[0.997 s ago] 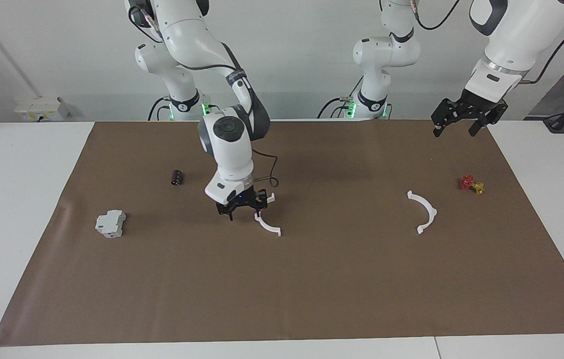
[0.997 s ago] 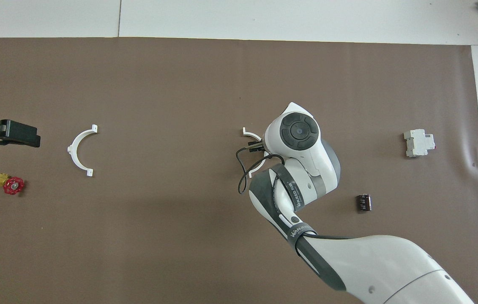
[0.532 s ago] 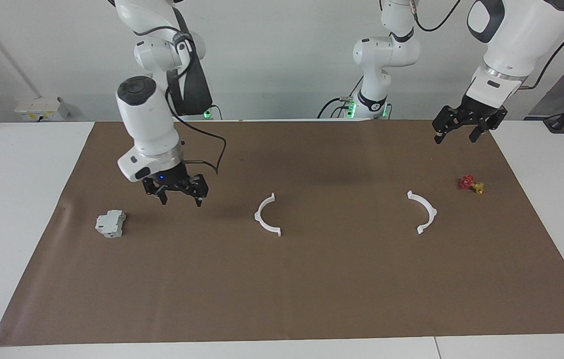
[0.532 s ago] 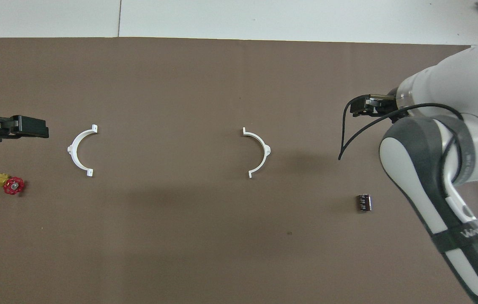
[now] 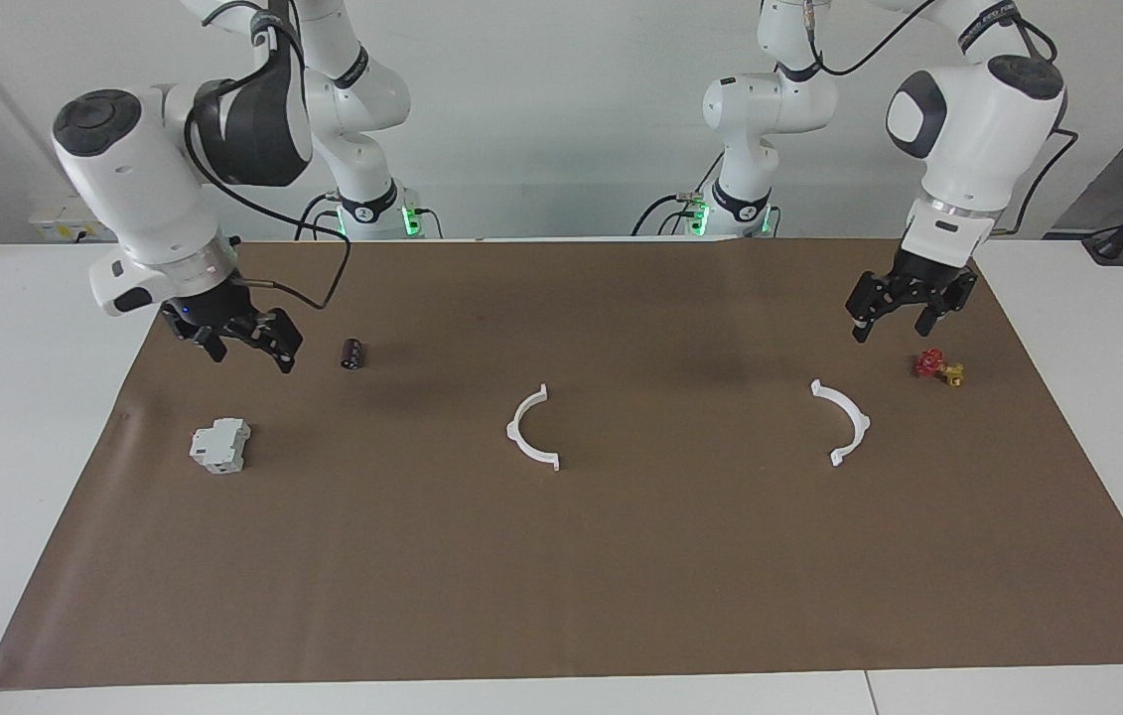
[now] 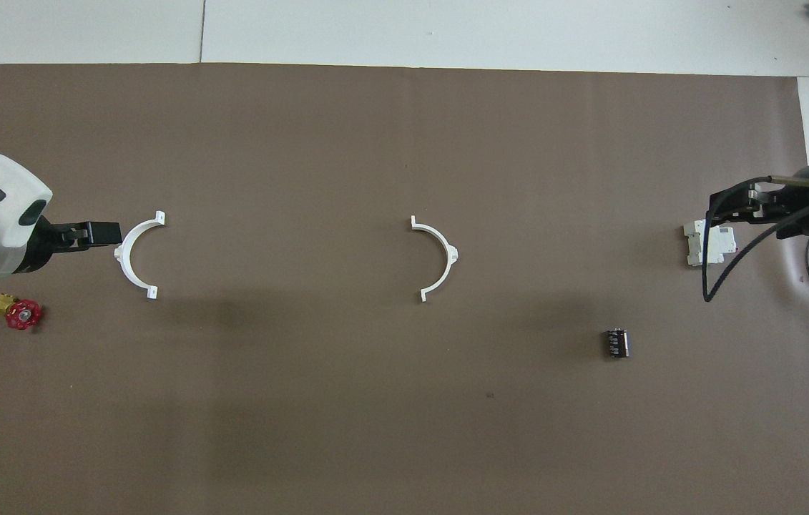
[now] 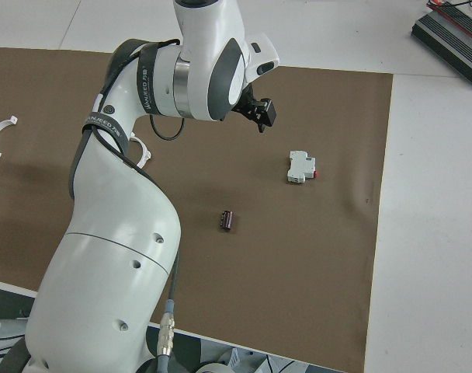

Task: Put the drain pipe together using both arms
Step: 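Release the half-ring and withdraw the right gripper while the left gripper reaches out, then grasp the other white half-ring with the left gripper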

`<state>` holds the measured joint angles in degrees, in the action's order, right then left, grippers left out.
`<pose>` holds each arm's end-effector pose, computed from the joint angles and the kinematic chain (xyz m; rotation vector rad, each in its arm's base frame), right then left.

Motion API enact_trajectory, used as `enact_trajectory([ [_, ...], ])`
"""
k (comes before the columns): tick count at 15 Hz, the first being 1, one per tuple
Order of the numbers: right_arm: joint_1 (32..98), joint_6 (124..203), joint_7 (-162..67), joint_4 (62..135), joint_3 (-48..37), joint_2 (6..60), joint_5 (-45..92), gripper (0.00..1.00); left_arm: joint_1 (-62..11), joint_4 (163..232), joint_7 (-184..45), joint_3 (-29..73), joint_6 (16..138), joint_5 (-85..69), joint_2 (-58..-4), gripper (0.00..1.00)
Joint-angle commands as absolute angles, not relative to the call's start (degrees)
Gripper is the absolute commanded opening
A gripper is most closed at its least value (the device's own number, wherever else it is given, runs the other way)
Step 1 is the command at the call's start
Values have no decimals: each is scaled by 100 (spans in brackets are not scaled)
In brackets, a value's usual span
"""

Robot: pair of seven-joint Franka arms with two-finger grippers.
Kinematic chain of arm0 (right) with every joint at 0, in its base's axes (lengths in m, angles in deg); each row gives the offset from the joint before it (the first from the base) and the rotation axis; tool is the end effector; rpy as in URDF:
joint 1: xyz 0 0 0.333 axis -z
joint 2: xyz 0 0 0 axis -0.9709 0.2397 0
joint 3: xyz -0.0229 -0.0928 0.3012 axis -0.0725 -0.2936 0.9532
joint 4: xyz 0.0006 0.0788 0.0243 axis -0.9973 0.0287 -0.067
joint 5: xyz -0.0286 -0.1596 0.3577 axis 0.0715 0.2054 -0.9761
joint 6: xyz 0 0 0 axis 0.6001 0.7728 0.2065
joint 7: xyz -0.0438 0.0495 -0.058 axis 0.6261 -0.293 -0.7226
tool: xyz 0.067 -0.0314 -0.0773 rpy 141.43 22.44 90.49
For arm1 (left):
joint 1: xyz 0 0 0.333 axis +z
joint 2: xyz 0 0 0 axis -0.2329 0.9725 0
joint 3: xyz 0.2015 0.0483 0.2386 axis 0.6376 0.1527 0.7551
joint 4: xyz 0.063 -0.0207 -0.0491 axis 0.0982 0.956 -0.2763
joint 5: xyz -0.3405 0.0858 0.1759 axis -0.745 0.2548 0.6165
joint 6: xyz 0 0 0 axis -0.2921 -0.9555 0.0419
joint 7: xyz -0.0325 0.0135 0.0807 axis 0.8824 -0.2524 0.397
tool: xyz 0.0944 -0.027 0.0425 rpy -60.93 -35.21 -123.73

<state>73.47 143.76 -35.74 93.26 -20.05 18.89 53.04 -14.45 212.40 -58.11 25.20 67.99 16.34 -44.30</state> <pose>0.5636 -0.0433 0.5528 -3.1218 0.2203 0.0649 0.5395 -0.0071 0.4355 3.1067 0.1187 0.2363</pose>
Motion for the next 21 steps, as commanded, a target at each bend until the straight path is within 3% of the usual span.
enact_trajectory([
  [1, 7402, 13685, -3944, 9104, -1974, 1602, 5400, 100, -1303, 21496, -6158, 2484, 7355, 1627, -4291, 100],
  [4, 7359, 13119, -4200, 8680, -1957, 1628, 5576, 100, -1347, 21576, -6978, 2484, 7665, 1636, -3931, 100],
  [14, 7078, 13321, -4139, 8706, -1895, 1602, 6032, 100, -1216, 21725, -6793, 2484, 8087, 1627, -3490, 100],
  [21, 7095, 13348, -4051, 8706, -1966, 1549, 5558, 100, -1153, 21778, -6837, 2484, 8280, 1627, -3280, 100],
])
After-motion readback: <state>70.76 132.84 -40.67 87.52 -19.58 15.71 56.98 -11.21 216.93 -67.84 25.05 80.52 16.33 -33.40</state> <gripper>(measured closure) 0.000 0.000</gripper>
